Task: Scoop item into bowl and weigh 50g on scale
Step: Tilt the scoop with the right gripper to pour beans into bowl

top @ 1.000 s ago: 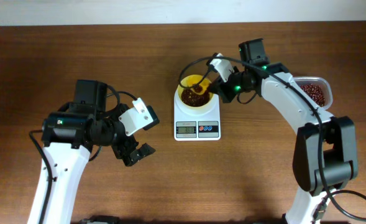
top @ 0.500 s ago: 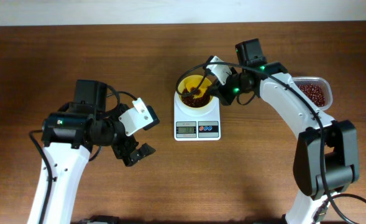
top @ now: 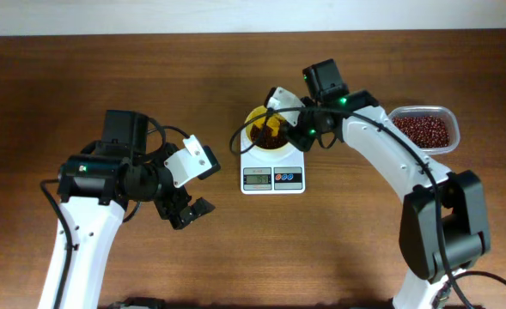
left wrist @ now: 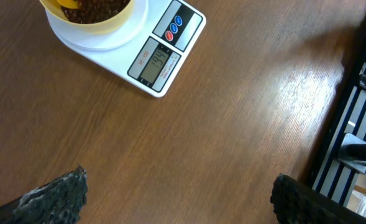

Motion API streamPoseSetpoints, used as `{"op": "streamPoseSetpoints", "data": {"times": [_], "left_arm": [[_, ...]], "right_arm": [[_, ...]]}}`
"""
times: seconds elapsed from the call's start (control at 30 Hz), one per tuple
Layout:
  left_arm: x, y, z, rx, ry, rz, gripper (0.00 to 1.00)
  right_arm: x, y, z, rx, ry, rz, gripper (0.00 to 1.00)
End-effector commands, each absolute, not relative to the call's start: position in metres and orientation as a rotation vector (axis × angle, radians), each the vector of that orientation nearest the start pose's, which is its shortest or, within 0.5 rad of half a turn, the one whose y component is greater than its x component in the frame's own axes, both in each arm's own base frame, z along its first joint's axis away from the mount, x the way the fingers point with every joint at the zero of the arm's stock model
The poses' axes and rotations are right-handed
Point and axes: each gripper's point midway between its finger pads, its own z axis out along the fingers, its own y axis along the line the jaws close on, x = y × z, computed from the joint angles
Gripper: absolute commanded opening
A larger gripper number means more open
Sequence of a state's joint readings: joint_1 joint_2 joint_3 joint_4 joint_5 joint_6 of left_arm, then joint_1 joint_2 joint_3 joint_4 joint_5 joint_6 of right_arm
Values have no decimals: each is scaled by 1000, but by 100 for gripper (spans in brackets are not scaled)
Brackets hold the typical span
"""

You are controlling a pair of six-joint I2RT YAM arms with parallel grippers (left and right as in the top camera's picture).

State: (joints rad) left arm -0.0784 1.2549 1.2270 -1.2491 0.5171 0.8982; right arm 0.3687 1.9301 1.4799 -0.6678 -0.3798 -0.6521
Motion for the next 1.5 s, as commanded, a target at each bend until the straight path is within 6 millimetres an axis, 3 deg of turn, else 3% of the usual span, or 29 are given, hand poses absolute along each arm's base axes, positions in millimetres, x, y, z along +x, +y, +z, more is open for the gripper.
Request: {"op": "streamPoseSetpoints", "data": {"times": [0.0, 0.1, 0.27, 0.53, 0.8, 0.9, 1.03, 1.13, 1.33, 1.47], "left_arm": [[242, -108, 210, 1343, 2236, -489, 99], [242, -108, 210, 1343, 2236, -489, 99], [242, -108, 210, 1343, 2236, -489, 99], [242, -108, 210, 1343, 2236, -489, 99], [242, -108, 210, 1343, 2236, -489, 99], [242, -108, 210, 1343, 2236, -489, 99], [242, -108, 210, 1343, 2236, -489, 99], [242, -108, 210, 1343, 2236, -489, 99], [242, -108, 210, 1343, 2236, -489, 99], [242, -108, 210, 1343, 2236, -489, 99]], "right_arm": [[395, 215, 90, -1404, 2297, 375, 4], [382, 226, 93, -1413, 2284, 515, 4], [380, 229, 95, -1401, 2283, 551, 4], [399, 207, 98, -1253, 2337, 545, 4], [397, 219, 105, -1235, 2297, 649, 4], [397, 218, 105, -1232, 2299, 647, 4], [410, 202, 97, -1219, 2341, 468, 4], [414, 199, 96, -1220, 2342, 433, 4], [405, 201, 93, -1237, 2368, 452, 4], [390, 220, 100, -1262, 2329, 614, 4]]}}
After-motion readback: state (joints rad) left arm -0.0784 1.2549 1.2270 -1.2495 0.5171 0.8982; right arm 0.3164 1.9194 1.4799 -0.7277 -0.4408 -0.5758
